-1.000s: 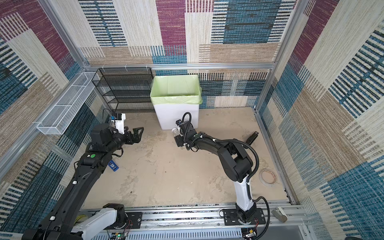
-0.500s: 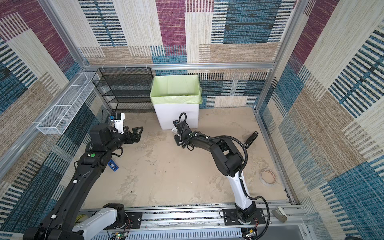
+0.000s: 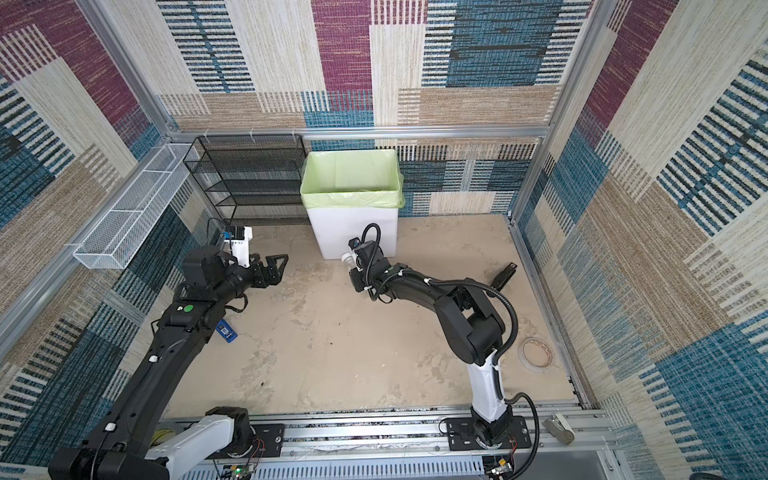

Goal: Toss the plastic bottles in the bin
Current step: 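Close the right gripper on the lime-label bottle and lift it, then raise the lime-label bottle over the bin and open the right gripper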

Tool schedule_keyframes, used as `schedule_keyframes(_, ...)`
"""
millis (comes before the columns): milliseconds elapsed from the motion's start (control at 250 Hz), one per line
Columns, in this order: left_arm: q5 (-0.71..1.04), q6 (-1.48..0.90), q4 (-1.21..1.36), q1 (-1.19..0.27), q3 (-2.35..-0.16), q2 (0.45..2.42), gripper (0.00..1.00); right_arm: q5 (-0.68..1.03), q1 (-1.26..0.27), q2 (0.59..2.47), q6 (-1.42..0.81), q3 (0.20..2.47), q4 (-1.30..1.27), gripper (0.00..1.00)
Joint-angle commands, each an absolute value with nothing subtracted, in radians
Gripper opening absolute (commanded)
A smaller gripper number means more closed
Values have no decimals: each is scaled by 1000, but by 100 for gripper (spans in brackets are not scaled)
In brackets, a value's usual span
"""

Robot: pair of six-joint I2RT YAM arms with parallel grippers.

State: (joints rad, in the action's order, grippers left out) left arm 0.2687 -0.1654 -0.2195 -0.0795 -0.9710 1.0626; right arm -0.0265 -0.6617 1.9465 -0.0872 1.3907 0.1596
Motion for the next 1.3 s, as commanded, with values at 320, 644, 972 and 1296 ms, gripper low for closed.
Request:
schedule_keyframes(320, 313, -179, -135, -79, -930, 1042, 92, -68, -662, 1381, -87, 1000, -210, 29)
schedule_keyframes(644, 325, -160, -90, -78, -897, 1034, 92, -180, -663, 977, 105, 822, -550, 29)
schedule_keyframes(972, 330, -147, -35, -81, -855, 1003, 91, -177, -663, 947, 258, 879, -917, 36)
schedule_keyframes(1296, 298, -119, -70, -82, -868, 988, 91, -142, -582, 1889, 24, 2187, 138, 50)
